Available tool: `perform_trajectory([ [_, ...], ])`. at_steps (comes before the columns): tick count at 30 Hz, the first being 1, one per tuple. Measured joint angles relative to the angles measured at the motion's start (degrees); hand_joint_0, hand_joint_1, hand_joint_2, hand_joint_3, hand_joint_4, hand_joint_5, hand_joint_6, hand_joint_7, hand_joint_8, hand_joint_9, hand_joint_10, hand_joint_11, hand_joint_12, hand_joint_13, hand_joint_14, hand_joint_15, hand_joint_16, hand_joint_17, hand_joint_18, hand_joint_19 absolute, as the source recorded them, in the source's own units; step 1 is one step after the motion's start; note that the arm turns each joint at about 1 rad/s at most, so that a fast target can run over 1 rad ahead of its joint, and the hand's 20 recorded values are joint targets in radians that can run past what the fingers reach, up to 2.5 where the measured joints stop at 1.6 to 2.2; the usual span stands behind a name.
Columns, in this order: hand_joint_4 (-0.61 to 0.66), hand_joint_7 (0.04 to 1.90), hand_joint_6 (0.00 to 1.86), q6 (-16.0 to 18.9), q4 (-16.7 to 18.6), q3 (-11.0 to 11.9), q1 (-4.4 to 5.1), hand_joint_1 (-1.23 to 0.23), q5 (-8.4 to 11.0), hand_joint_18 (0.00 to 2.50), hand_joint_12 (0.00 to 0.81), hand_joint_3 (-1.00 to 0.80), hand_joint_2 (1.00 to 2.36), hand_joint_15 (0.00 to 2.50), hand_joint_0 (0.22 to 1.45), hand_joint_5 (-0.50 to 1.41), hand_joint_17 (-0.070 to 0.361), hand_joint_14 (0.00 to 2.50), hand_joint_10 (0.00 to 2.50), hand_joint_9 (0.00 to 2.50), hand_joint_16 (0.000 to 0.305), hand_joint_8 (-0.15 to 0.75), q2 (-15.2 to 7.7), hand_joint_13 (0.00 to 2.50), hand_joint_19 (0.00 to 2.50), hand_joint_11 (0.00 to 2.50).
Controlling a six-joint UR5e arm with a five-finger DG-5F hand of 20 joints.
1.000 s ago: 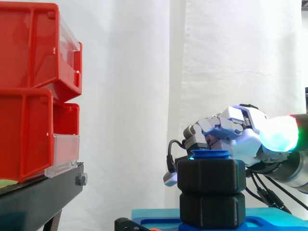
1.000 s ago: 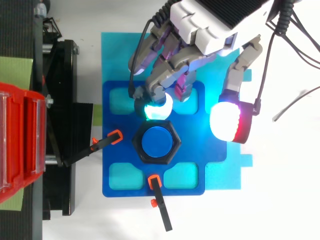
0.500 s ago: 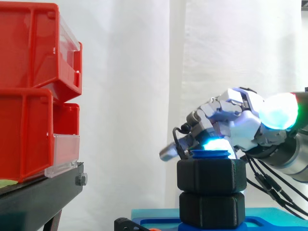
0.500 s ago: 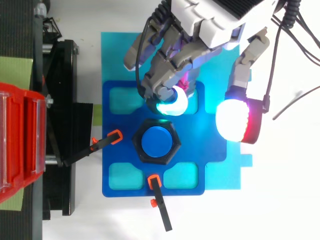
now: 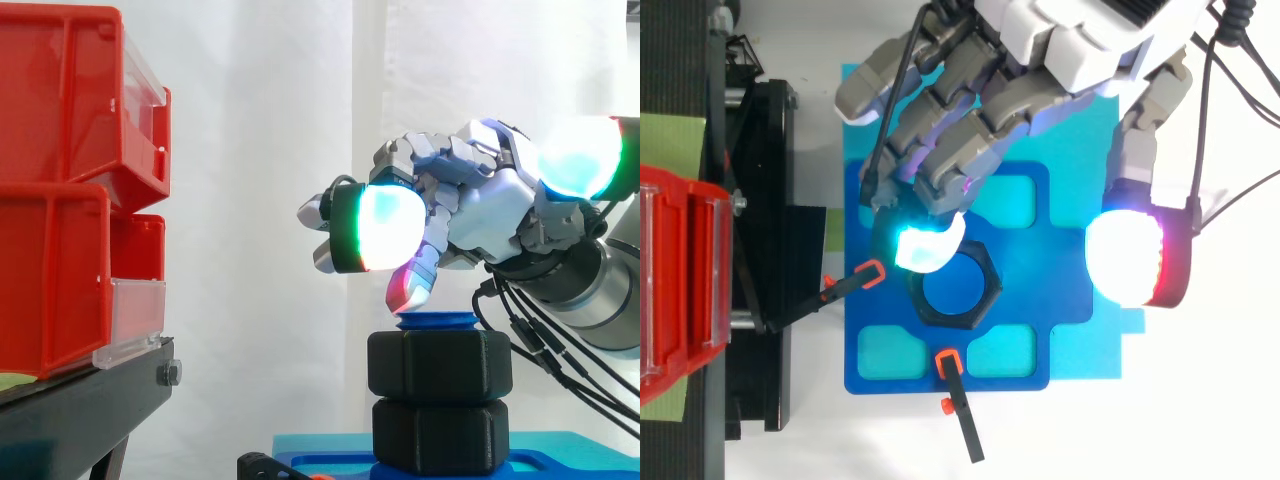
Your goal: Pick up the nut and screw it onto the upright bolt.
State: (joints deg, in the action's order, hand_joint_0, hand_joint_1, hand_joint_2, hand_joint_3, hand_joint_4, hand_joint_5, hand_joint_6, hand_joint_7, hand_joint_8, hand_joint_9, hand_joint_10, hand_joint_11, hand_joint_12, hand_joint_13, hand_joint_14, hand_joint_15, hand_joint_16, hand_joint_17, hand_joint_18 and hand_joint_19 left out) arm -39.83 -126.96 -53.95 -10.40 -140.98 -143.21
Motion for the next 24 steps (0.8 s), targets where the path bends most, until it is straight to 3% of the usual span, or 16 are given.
perform_trajectory([
  [14,0.17,0.57,0.5,-0.33,9.74,-4.55,1.31,-0.22,4.44,0.0,0.291,-0.5,1.0,0.0,0.42,-0.19,0.064,0.0,0.0,0.57,0.028,0.238,-0.99,0.35,0.0,0.0],
  [24,0.15,0.55,0.5,-0.59,11.29,-5.42,2.1,-0.22,5.21,0.0,0.307,-0.5,1.0,0.0,0.42,-0.21,0.075,0.0,0.0,0.39,0.033,0.228,-1.35,0.23,0.0,0.0],
])
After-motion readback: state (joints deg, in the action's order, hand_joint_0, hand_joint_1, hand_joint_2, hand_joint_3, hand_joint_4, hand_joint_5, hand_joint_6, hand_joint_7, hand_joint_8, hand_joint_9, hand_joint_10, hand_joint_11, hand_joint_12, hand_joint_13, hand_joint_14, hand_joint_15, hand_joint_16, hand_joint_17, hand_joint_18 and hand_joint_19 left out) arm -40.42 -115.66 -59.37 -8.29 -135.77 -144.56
